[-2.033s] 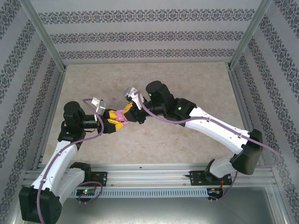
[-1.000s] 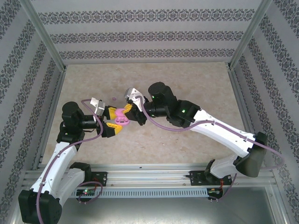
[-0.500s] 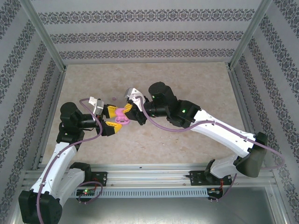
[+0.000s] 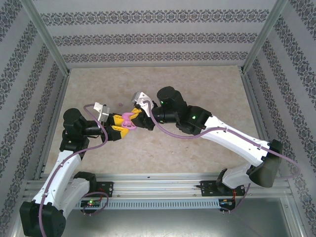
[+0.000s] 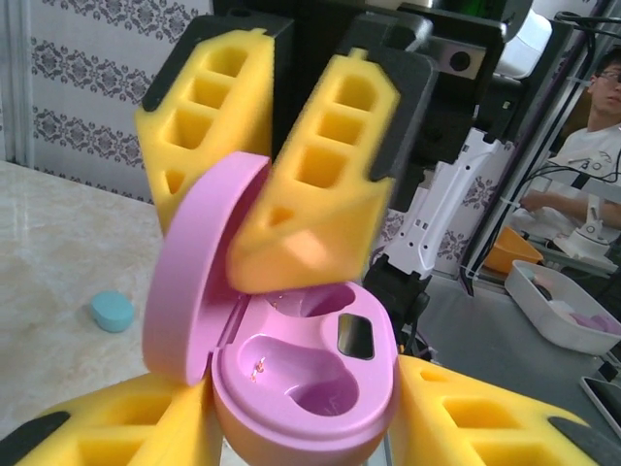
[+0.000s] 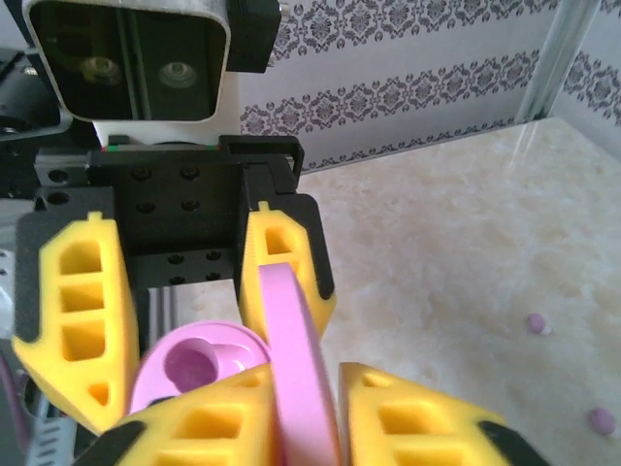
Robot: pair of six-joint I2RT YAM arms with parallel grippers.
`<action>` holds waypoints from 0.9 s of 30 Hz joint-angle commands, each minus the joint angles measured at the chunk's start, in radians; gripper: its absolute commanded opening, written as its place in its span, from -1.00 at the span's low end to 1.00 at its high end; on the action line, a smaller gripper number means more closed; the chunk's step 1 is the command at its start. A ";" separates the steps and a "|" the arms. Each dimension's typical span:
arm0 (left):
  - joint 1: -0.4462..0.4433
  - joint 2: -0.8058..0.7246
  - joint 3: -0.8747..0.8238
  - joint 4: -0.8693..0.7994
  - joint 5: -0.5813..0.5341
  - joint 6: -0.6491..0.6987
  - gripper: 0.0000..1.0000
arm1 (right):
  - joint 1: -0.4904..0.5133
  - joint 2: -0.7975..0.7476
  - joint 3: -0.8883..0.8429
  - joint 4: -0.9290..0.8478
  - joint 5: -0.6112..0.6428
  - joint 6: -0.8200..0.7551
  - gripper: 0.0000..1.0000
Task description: Insert the wireless bluetooth earbuds into the charging case
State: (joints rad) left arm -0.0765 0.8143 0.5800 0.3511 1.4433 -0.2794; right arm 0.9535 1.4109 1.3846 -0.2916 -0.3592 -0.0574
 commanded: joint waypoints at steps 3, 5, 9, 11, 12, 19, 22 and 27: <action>0.012 -0.001 0.002 0.023 0.000 0.004 -0.24 | 0.005 -0.016 -0.003 0.031 0.017 0.023 -0.27; 0.013 -0.003 0.003 0.017 -0.004 0.007 -0.25 | 0.005 -0.023 -0.002 0.031 0.022 0.032 -0.26; 0.016 0.000 0.007 0.002 -0.008 0.013 -0.26 | 0.004 -0.037 -0.002 0.034 0.025 0.051 -0.11; 0.020 0.002 0.015 -0.026 -0.015 0.025 -0.27 | 0.004 -0.045 -0.002 0.036 0.021 0.063 -0.07; 0.023 0.001 0.019 -0.044 -0.020 0.037 -0.28 | 0.004 -0.050 0.000 0.036 0.019 0.072 -0.03; 0.049 0.016 0.029 -0.097 -0.051 0.072 -0.31 | -0.013 -0.081 0.026 0.022 0.031 0.182 0.06; 0.069 0.033 0.039 -0.129 -0.074 0.095 -0.30 | -0.029 -0.086 0.046 -0.010 0.092 0.247 0.06; 0.106 0.049 0.072 -0.228 -0.118 0.188 -0.30 | -0.097 -0.073 0.059 -0.071 0.169 0.370 0.05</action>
State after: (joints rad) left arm 0.0059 0.8650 0.6102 0.1848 1.3495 -0.1703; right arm 0.8928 1.3426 1.4166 -0.3168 -0.2611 0.2066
